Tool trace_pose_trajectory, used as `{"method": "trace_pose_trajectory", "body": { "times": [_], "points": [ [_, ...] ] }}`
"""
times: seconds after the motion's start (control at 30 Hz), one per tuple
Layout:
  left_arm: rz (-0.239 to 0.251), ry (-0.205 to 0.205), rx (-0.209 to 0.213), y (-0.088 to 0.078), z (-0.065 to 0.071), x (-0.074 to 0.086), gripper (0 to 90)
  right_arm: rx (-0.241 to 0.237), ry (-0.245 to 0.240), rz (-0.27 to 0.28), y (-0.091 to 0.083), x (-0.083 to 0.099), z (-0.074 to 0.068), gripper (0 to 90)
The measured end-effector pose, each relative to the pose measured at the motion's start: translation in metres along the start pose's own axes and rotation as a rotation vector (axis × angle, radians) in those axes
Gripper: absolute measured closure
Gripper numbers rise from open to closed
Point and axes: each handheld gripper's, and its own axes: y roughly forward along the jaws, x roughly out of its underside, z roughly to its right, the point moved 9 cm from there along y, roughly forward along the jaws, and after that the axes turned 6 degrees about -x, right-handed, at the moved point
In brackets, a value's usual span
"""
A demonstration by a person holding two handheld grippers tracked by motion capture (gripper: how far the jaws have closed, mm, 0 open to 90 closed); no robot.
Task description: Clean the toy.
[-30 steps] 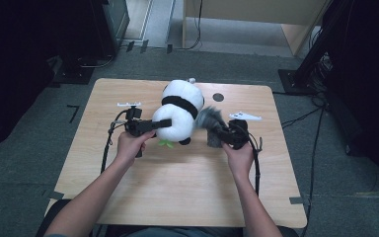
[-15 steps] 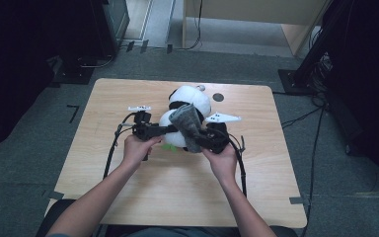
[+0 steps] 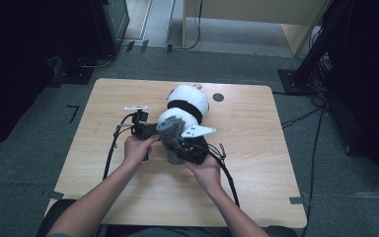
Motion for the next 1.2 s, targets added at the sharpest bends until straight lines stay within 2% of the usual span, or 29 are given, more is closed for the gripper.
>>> {"method": "trace_pose_trajectory", "body": {
  "times": [0.07, 0.13, 0.2, 0.23, 0.3, 0.37, 0.4, 0.5, 0.63, 0.77, 0.93, 1.0, 1.1, 1.2],
  "points": [
    [0.012, -0.029, 0.02, -0.001, 0.0, -0.003, 43.9, 0.003, -0.019, -0.029, 0.006, 0.007, 0.001, 77.6],
    [0.019, -0.072, 0.068, -0.004, 0.003, -0.006, 43.7, 0.009, -0.03, -0.096, 0.016, 0.02, 0.002, 77.5],
    [0.029, -0.067, 0.092, -0.006, 0.008, -0.008, 43.5, 0.04, -0.03, -0.152, 0.025, 0.033, 0.007, 77.5],
    [0.029, -0.039, 0.083, -0.007, 0.01, -0.009, 43.5, 0.044, -0.019, -0.156, 0.028, 0.037, 0.01, 77.5],
    [0.021, -0.001, 0.068, -0.008, 0.012, -0.008, 43.4, 0.043, 0.018, -0.128, 0.029, 0.039, 0.017, 77.7],
    [0.022, -0.012, 0.072, -0.009, 0.01, -0.008, 43.3, 0.025, 0.067, -0.109, 0.026, 0.038, 0.023, 77.6],
    [0.02, -0.02, 0.075, -0.008, 0.008, -0.008, 43.3, 0.028, 0.074, -0.107, 0.024, 0.037, 0.026, 77.6],
    [0.006, -0.035, 0.08, -0.008, 0.005, -0.007, 43.1, 0.047, 0.087, -0.11, 0.016, 0.038, 0.036, 77.5],
    [0.018, -0.017, 0.08, -0.011, 0.005, -0.009, 43.1, 0.068, 0.097, -0.111, 0.008, 0.038, 0.047, 77.4],
    [0.023, -0.025, 0.086, -0.014, 0.004, -0.012, 43.1, 0.107, 0.107, -0.114, -0.001, 0.038, 0.058, 77.4],
    [0.011, -0.037, 0.096, -0.017, 0.001, -0.012, 43.0, 0.147, 0.146, -0.102, -0.015, 0.038, 0.074, 77.5],
    [0.003, -0.035, 0.097, -0.017, 0.001, -0.011, 43.0, 0.162, 0.146, -0.105, -0.02, 0.038, 0.078, 77.5],
    [-0.002, -0.018, 0.098, -0.017, 0.0, -0.011, 42.9, 0.163, 0.171, -0.115, -0.025, 0.038, 0.084, 77.5],
    [-0.006, -0.023, 0.102, -0.019, -0.001, -0.011, 42.9, 0.178, 0.189, -0.106, -0.033, 0.037, 0.092, 77.5]
  ]
}}
